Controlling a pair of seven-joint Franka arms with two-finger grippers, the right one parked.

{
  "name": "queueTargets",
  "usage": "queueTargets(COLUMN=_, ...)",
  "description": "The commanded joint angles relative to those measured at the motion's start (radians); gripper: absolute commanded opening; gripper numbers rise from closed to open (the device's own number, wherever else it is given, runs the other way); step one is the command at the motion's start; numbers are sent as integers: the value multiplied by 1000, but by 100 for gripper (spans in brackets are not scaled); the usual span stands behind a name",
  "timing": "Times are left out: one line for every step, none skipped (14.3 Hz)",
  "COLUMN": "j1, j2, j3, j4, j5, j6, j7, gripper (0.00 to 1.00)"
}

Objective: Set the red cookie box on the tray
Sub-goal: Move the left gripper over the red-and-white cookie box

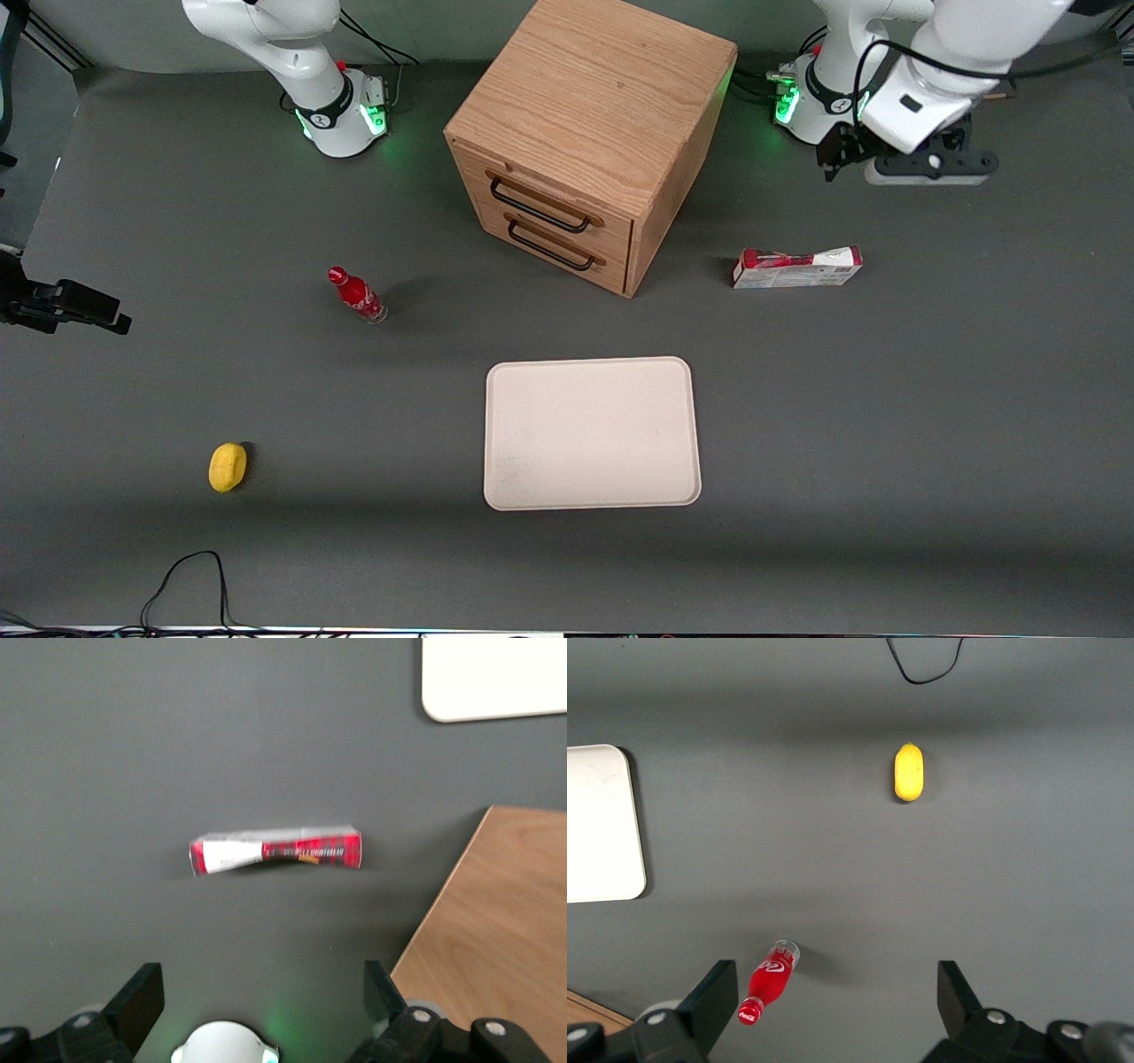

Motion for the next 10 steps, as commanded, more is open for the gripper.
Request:
queueTargets(j1=-2, j2=-177, j3=11, j4=-162, j5=-21, j6=26, j7=-12, gripper=100)
queueTargets(j1=-2, j2=-205, j3=11, j4=-184, j5=-37, j6=11, j7=-29, gripper=100)
queueTargets(j1=-2, j2=-220, j3=11, j4=-198, j5=-43, j6=2, j7=-64, gripper=100)
queueTargets(j1=-2, j2=-224, j3=11, j4=-198, j5=-44, j6=-4, j7=-111, gripper=100)
queueTargets(j1=-4, j2=-224, j3=10, j4=-198, j5=-57, j6=-6, j7=-178, gripper=100)
queueTargets(j1=-8, j2=-222, j3=10, j4=-196, j5=-76, j6=-3, j7=-234, gripper=100)
queueTargets(j1=-10, j2=-222, j3=8, j4=-198, j5=-84, j6=3, j7=-304, gripper=100)
queueTargets(j1=-10, j2=-220, j3=6, j4=-198, j5=-86, j6=8, j7=-399, gripper=100)
queueTargets(j1=-13, j2=-219, j3=6, j4=-198, j5=-87, j6=9, j7=-476, gripper=100)
queueTargets(j1=-13, j2=-219, j3=6, j4=-198, j5=-89, j6=8, j7=-575, gripper=100)
